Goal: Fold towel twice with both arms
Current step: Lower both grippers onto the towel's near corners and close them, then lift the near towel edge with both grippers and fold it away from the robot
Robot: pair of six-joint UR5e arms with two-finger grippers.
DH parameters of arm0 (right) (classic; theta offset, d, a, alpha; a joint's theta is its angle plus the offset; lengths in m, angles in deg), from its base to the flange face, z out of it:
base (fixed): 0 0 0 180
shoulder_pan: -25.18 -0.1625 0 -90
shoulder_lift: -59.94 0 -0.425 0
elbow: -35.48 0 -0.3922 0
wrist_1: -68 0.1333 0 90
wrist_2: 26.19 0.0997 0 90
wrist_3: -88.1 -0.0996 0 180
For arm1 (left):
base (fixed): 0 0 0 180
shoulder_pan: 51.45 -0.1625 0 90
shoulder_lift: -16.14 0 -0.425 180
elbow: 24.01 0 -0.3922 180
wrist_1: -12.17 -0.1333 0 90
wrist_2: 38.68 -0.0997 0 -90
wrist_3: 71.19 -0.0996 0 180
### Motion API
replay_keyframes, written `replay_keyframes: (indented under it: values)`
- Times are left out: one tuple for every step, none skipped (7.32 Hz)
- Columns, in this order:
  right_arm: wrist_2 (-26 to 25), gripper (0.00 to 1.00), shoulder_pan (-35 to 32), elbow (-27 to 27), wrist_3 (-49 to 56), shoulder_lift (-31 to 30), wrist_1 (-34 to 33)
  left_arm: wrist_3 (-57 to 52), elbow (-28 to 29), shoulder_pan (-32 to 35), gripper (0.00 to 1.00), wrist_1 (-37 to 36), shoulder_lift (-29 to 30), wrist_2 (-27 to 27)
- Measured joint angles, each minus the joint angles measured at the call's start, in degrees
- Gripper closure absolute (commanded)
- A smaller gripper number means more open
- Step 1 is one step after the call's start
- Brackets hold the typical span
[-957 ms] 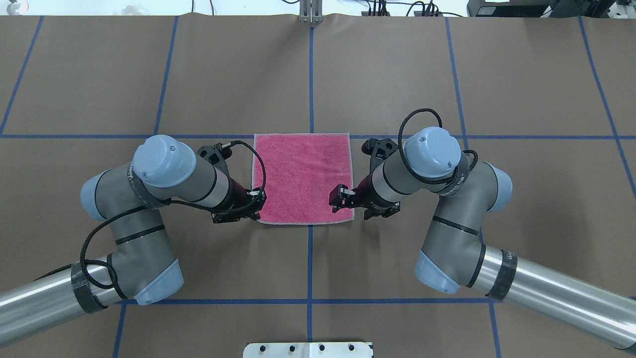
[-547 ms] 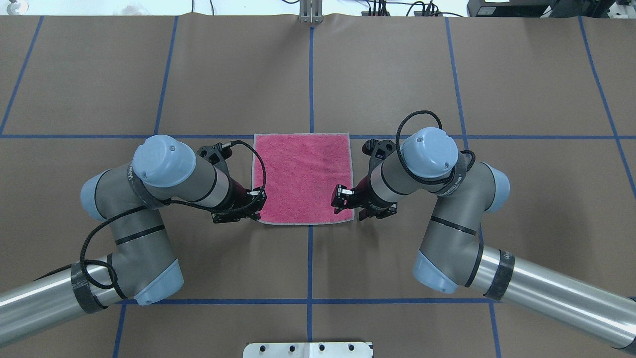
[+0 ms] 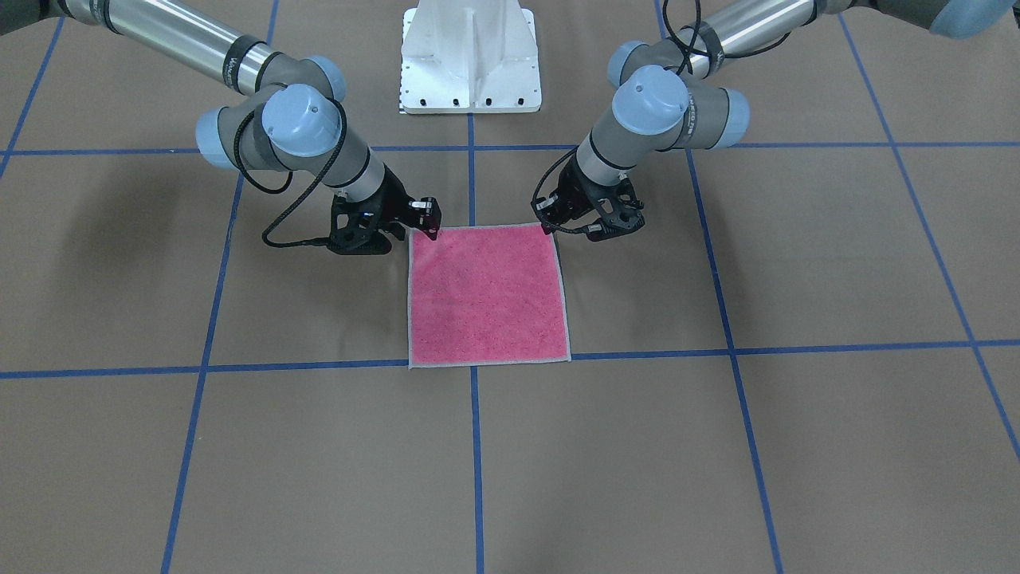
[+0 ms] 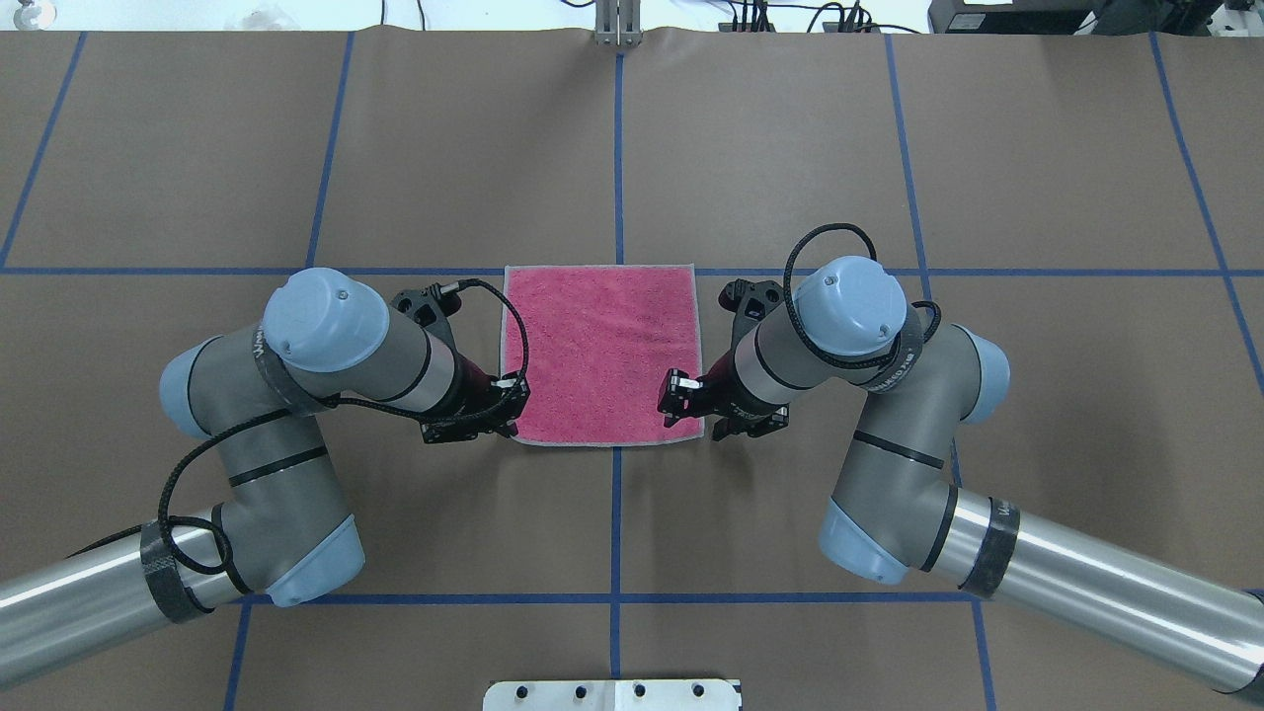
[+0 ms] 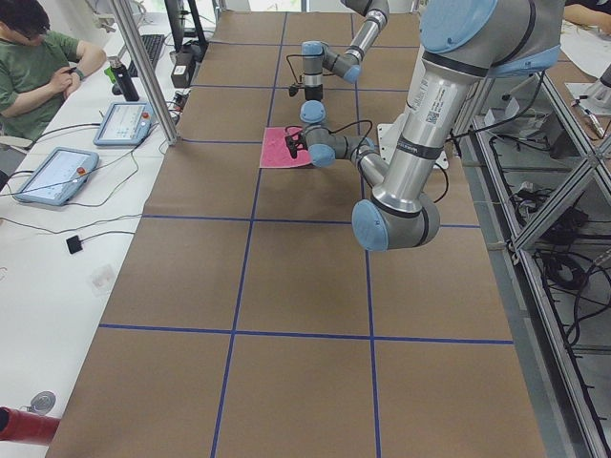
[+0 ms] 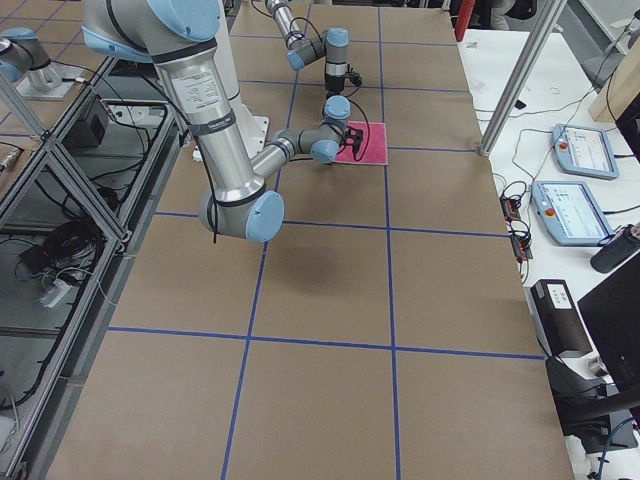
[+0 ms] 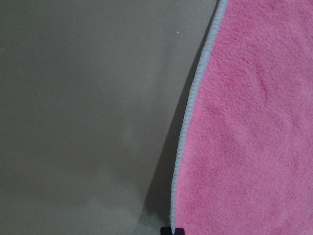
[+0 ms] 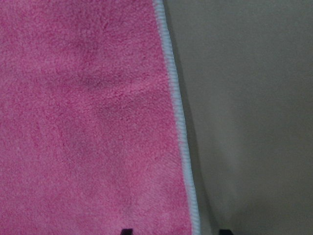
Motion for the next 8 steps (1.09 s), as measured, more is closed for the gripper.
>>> replay_keyframes:
  values:
    - [0.0,1.00,0.0,0.0,0.0,0.0,0.0,0.0,0.0,0.0,1.00,0.0,0.0,0.0]
    - [0.0,1.00,0.0,0.1,-0.1,0.0,0.0,0.0,0.0,0.0,1.00,0.0,0.0,0.0]
    - [0.0,1.00,0.0,0.1,0.0,0.0,0.0,0.0,0.0,0.0,1.00,0.0,0.0,0.0]
    - [0.0,1.00,0.0,0.1,0.1,0.0,0.0,0.0,0.0,0.0,1.00,0.0,0.0,0.0]
    - [0.1,1.00,-0.1,0.3,0.1,-0.1,0.0,0.0,-0.3,0.0,1.00,0.0,0.1,0.0]
    - [0.1,1.00,-0.1,0.4,0.1,-0.1,0.3,0.0,-0.7,0.1,1.00,0.0,0.1,0.1]
    - [0.1,1.00,-0.4,0.5,0.0,-0.1,0.9,0.0,-1.3,0.3,1.00,-0.1,0.1,0.2]
    - [0.1,1.00,-0.8,0.6,-0.1,-0.2,1.3,0.0,-1.6,0.6,1.00,-0.1,0.2,0.4]
